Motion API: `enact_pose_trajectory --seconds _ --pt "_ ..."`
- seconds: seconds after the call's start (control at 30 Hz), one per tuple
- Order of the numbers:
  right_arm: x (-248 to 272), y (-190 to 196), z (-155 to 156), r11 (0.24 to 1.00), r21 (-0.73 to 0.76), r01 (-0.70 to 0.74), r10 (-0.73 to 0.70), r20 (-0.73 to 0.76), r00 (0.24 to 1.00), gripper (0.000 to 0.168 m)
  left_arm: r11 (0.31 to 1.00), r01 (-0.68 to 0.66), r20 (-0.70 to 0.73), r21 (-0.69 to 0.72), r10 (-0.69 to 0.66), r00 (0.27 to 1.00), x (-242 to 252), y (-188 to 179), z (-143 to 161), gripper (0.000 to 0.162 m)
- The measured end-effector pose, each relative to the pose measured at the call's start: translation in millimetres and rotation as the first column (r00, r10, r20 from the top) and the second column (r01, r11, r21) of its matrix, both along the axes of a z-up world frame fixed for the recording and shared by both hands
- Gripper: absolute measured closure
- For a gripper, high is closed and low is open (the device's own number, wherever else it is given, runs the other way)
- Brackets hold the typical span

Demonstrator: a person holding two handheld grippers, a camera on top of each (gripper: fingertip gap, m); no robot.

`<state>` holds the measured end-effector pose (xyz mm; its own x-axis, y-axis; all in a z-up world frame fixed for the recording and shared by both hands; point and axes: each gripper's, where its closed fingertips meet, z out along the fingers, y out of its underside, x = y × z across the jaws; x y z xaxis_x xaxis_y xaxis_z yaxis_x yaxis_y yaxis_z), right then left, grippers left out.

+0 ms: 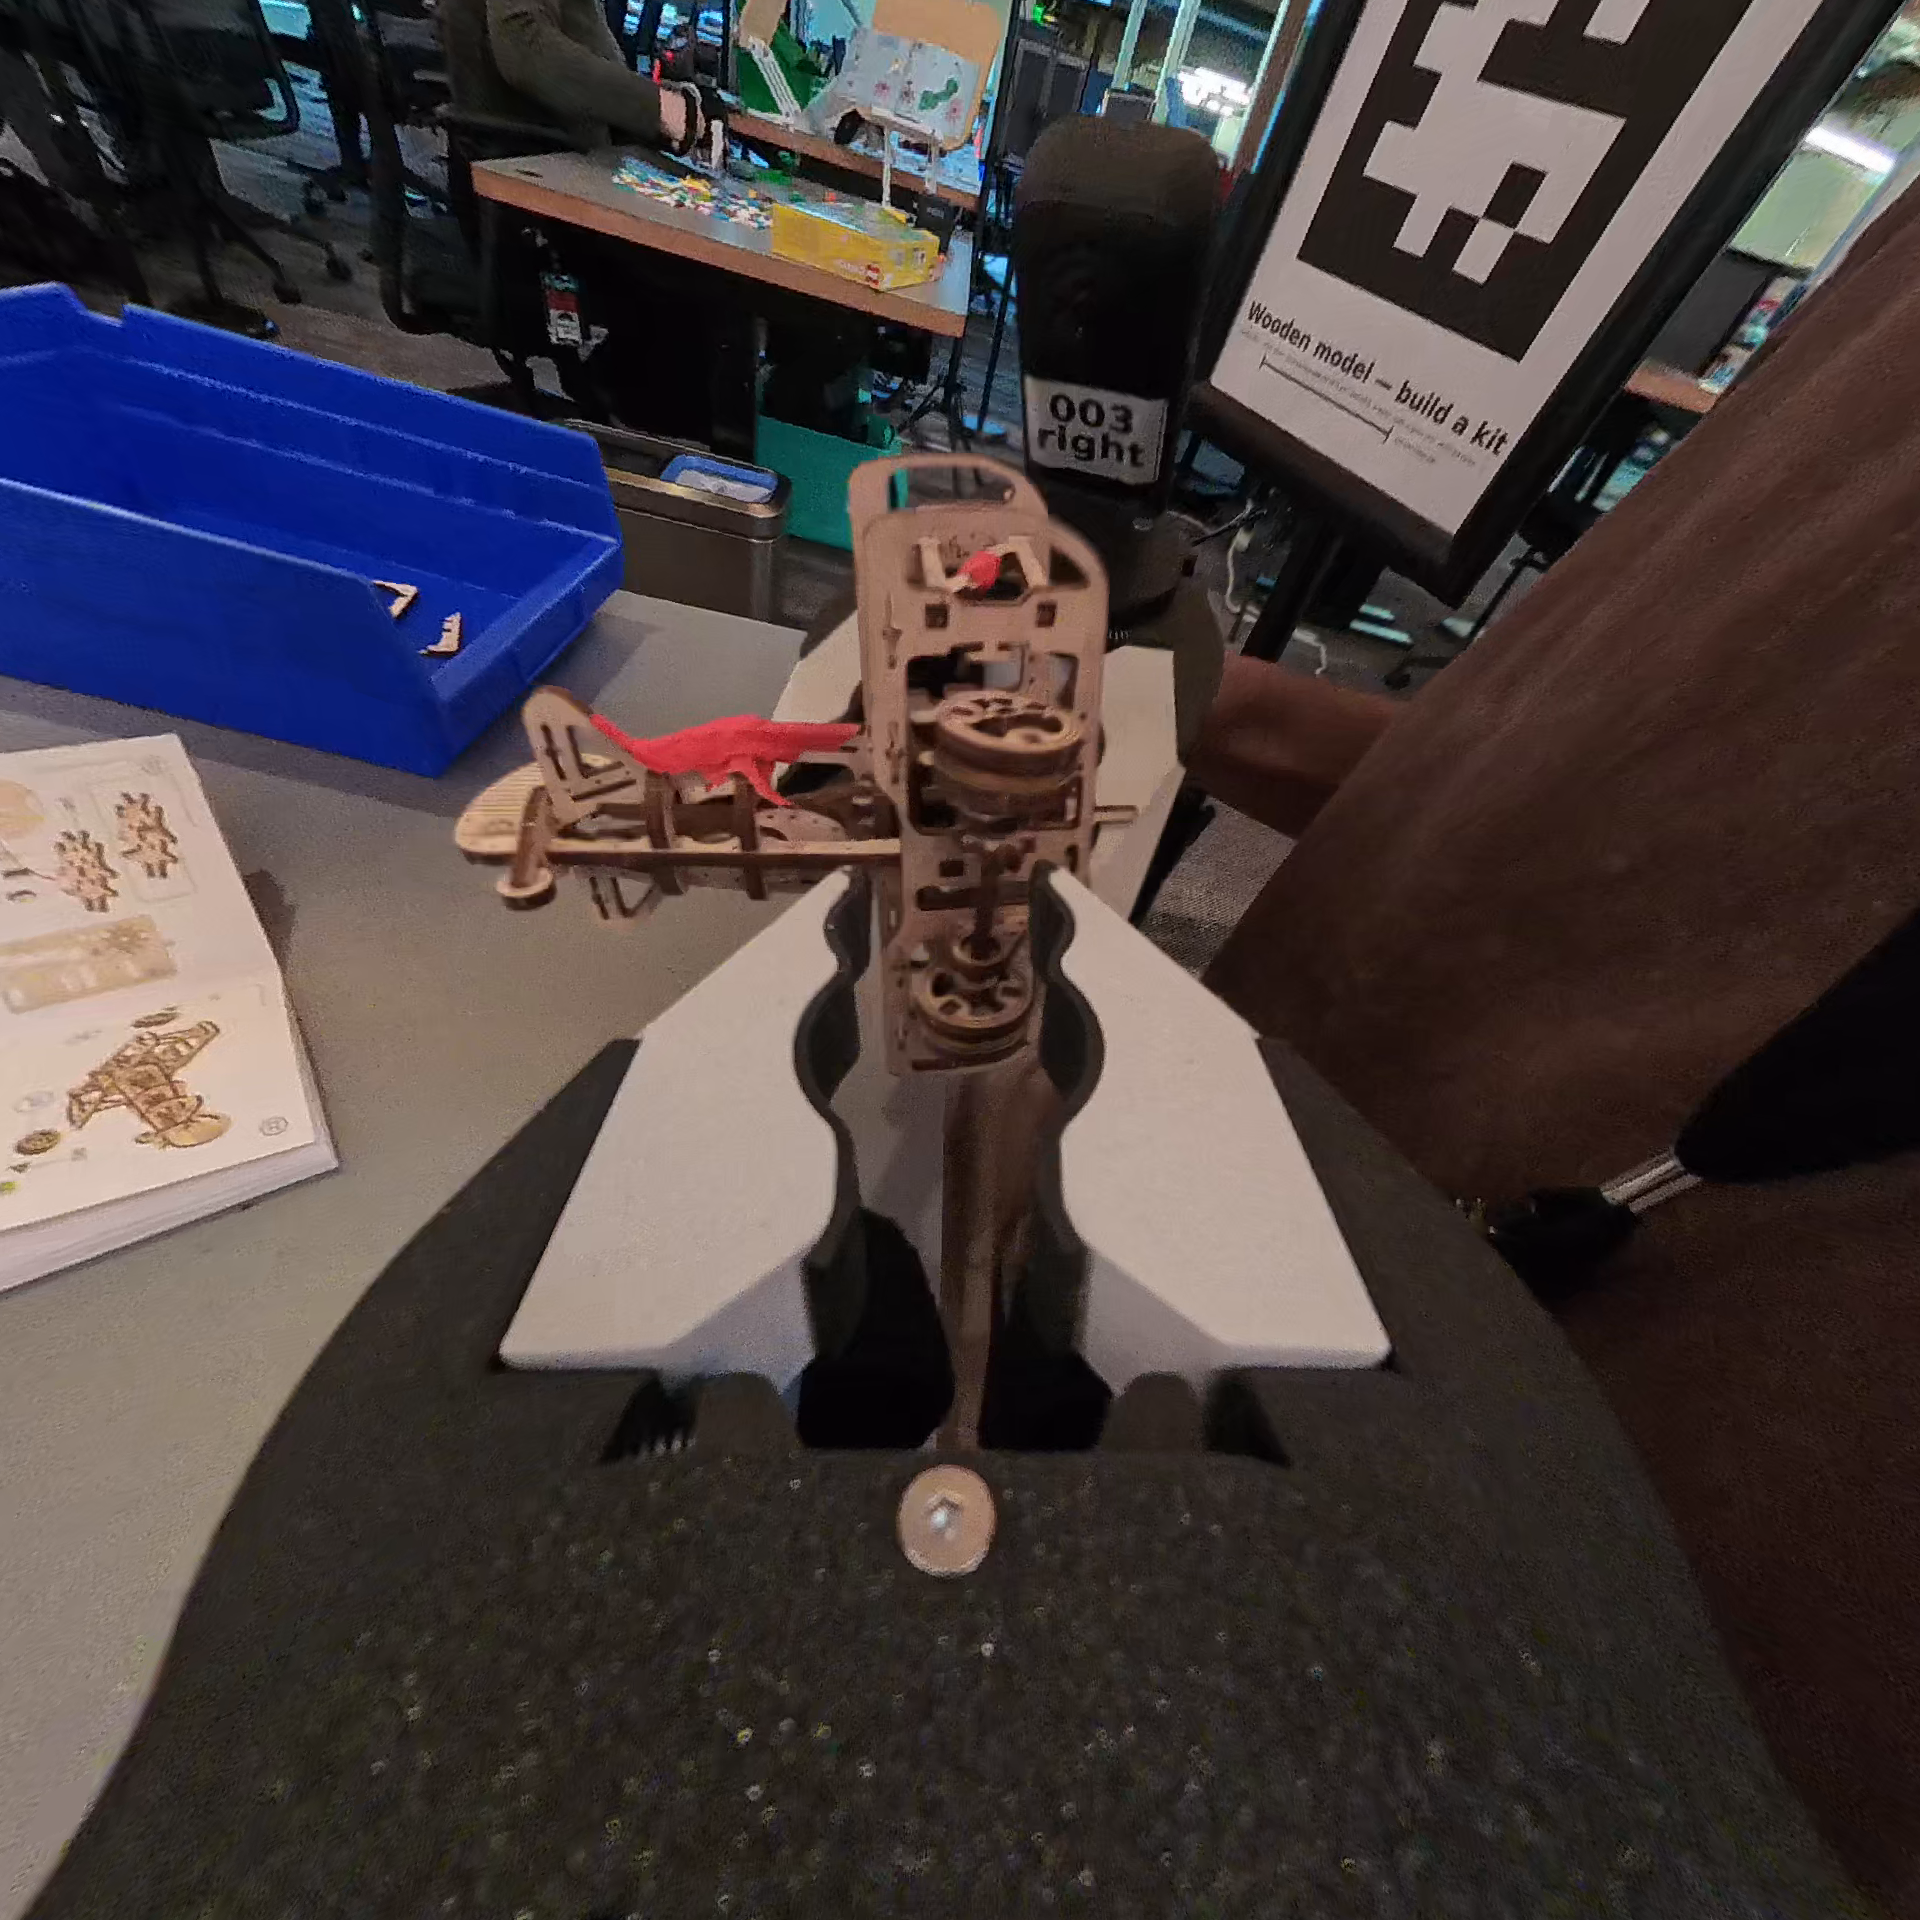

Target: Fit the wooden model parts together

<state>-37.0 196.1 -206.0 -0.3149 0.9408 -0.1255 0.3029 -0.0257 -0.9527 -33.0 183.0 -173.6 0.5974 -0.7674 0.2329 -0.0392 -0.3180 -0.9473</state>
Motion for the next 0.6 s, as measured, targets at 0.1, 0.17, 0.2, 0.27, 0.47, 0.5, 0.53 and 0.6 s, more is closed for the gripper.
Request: enact_pose_trajectory --seconds 0.1,0.17,0.2,0.27,0.47,0.5,0.53,0.6 --pt "-3.4 -6.7 1.1 0.998 -0.046 -0.031 0.031 -0.003 1.000 0.085 1.000 0.028 -0.025 0.008 -0.028 0.999 4.5 -4.7 -3.6 0.140" --pt "-5.5 -9.7 2.0 0.997 -0.072 -0.042 0.042 -0.003 0.999 0.085 0.999 -0.003 -0.055 0.044 0.006 0.998 2.6 -3.3 -2.7 0.147" --pt "-6.3 -10.0 2.8 0.996 -0.083 -0.043 0.043 -0.007 0.999 0.085 0.999 -0.009 -0.064 0.048 0.012 0.998 1.6 -3.5 -2.7 0.148" --pt "-7.7 -10.8 1.4 0.994 -0.098 -0.044 0.044 0.002 0.999 0.085 0.999 0.004 -0.065 0.052 -0.001 0.998 2.3 -7.5 -1.3 0.160" --pt "-10.7 -17.6 2.8 0.990 -0.115 -0.086 0.090 0.032 0.995 0.085 0.988 -0.096 -0.038 0.123 0.102 0.994 0.5 -12.6 4.2 0.162" --pt "-11.7 -19.1 4.2 0.990 -0.109 -0.094 0.098 0.035 0.995 0.085 0.983 -0.121 -0.009 0.136 0.124 0.992 -0.7 -13.5 7.4 0.162" --pt "-13.1 -19.5 5.8 0.991 -0.098 -0.094 0.098 0.036 0.995 0.084 0.978 -0.149 0.009 0.143 0.149 0.989 -2.4 -13.8 9.0 0.162" --pt "-13.6 -18.8 8.1 0.994 -0.068 -0.090 0.093 0.045 0.995 0.083 0.968 -0.202 0.038 0.149 0.198 0.979 -6.1 -13.8 9.9 0.162"
